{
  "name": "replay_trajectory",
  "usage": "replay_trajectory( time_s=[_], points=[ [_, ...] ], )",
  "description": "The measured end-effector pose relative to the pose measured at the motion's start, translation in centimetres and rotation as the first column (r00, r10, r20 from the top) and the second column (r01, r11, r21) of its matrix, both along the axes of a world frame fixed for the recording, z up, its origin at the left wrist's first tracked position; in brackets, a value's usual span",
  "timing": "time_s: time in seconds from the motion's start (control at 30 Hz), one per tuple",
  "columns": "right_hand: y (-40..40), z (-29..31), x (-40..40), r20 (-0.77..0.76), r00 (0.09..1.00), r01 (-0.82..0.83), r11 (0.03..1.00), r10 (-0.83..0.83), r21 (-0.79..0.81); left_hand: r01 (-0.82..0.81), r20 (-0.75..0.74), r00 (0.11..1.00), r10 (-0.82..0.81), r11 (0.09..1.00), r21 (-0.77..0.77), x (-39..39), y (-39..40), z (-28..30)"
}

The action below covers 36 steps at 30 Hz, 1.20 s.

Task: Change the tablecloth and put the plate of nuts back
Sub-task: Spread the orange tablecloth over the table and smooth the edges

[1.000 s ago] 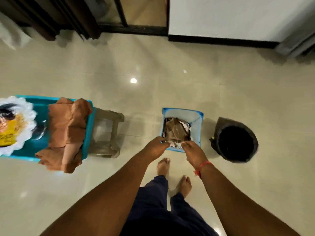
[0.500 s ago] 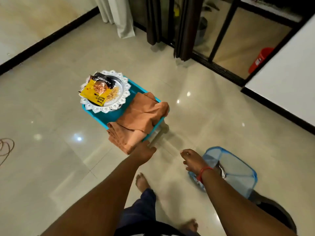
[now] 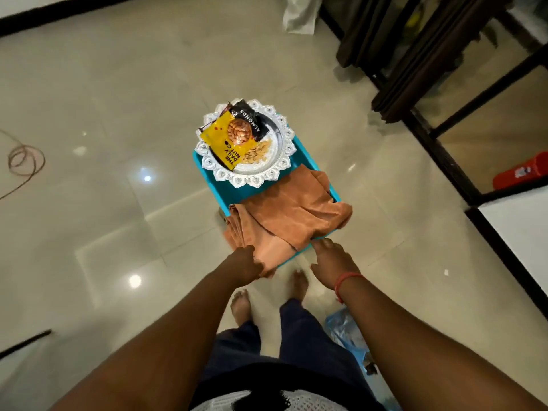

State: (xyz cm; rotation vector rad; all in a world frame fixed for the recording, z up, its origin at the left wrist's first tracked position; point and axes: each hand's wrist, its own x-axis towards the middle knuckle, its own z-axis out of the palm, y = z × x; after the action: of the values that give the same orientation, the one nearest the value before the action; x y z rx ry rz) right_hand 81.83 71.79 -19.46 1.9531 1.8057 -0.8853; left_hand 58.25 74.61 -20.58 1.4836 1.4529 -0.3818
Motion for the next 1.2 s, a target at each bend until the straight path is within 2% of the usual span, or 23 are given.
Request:
replay_trajectory(
  time_s=[0.1, 0.27, 0.4, 0.53, 0.7, 0.87, 0.93, 1.03, 1.1, 1.2],
  points=[
    [2.5, -0.6, 0.6, 0.104, 0.97, -0.227, 0.97, 0.218, 0.084, 0.018, -0.02, 1.0, -0.019, 0.999, -0.037, 1.5, -0.4, -0.7],
    [7.1, -2.9, 2.1, 0.169, 0.859, -0.495, 0.869, 0.484, 0.028, -0.032, -0.08, 0.997, 0.024, 0.994, -0.101, 3.1, 0.1, -1.6],
    [9.7, -5.2, 2.9, 0.15, 0.792, -0.588, 0.806, 0.592, -0.076, -0.178, -0.112, 0.98, 0.164, 0.976, -0.126, 4.1, 0.9, -2.9],
    [11.3, -6.5, 3.2, 0.115, 0.737, -0.662, 0.745, 0.666, -0.079, -0.147, -0.119, 0.984, 0.136, 0.985, -0.09, 5.9, 1.3, -4.5],
    [13.1, -5.8, 2.9, 0.038, 0.705, -0.709, 0.705, 0.709, -0.017, -0.102, -0.137, 0.986, 0.091, 0.992, -0.08, 7.2, 1.8, -5.2],
    [14.1, -3.4, 2.8, -0.09, 0.687, -0.709, 0.693, 0.721, 0.134, -0.099, -0.192, 0.977, 0.09, 0.994, -0.04, 7.2, 1.3, -5.1],
    [14.3, -2.3, 2.4, -0.148, 0.683, -0.682, 0.697, 0.715, 0.222, -0.082, -0.237, 0.967, 0.088, 0.996, 0.037, 6.9, 1.1, -4.5],
    [14.2, -0.6, 1.6, -0.245, 0.716, -0.588, 0.754, 0.654, 0.293, -0.045, -0.285, 0.951, 0.121, 0.965, 0.257, 6.2, 0.7, -3.7],
    [14.0, 0.1, 1.2, -0.299, 0.737, -0.538, 0.794, 0.606, 0.283, -0.119, -0.228, 0.95, 0.212, 0.923, 0.365, 5.7, 0.8, -3.1],
    [13.8, 1.1, 0.8, -0.323, 0.765, -0.485, 0.828, 0.557, 0.281, -0.319, -0.035, 0.933, 0.358, 0.868, 0.38, 5.0, 0.9, -1.6]
  ],
)
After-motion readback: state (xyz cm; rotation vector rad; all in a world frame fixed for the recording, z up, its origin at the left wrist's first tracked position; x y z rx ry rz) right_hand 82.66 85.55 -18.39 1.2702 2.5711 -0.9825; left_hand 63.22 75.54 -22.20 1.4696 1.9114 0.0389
